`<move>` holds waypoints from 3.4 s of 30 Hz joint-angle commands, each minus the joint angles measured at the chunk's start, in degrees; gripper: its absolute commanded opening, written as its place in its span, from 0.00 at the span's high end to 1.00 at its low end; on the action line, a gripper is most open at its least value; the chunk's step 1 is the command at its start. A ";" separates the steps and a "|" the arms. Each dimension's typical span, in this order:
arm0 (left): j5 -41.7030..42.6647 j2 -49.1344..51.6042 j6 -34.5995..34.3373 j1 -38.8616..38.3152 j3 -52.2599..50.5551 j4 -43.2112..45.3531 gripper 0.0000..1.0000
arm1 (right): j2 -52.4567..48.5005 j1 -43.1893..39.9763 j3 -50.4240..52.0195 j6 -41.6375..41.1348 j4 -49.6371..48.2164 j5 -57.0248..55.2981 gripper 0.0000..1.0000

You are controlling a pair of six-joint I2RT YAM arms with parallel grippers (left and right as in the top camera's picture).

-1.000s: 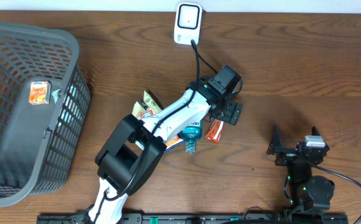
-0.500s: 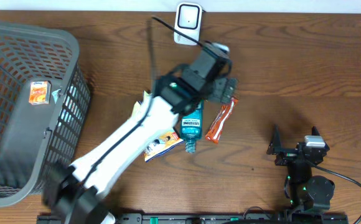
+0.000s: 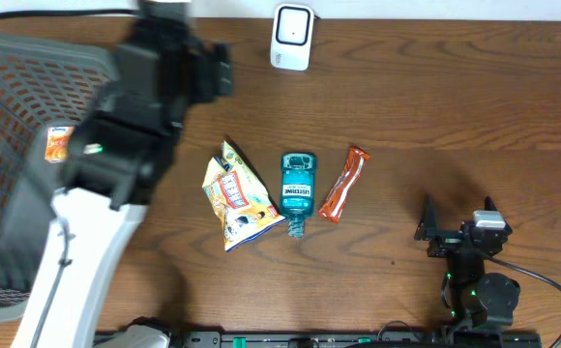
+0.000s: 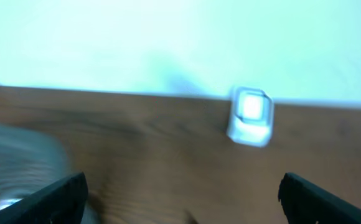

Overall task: Scan the item barcode
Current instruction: 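Reach the left gripper into the basket and grasp the mint wipes pack, then carry the wipes pack out and place it right of the snack bar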

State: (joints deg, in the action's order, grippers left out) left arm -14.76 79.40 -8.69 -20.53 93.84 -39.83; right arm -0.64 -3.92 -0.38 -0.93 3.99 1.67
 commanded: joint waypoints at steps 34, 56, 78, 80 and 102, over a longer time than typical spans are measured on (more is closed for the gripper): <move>20.37 25.14 -0.70 42.62 -4.28 -15.89 0.02 | 0.26 0.26 0.07 -0.74 0.15 -0.07 0.01; 18.88 29.46 1.09 42.42 -26.45 4.31 0.09 | 0.26 0.26 0.07 -0.74 0.15 -0.07 0.01; 18.64 4.92 -7.45 45.05 -17.44 1.40 0.52 | 0.26 0.26 0.07 -0.74 0.15 -0.07 0.01; 18.64 -0.44 -11.41 45.16 -17.42 2.32 0.52 | 0.26 0.26 0.07 -0.74 0.15 -0.04 0.01; 29.16 -8.15 -22.67 5.86 -17.49 8.02 0.52 | 0.26 0.26 0.07 -0.74 0.15 -0.04 0.01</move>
State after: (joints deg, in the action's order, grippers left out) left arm 16.43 66.35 -30.89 -8.08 76.12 -32.97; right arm -0.64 -3.92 -0.38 -0.93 3.97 1.67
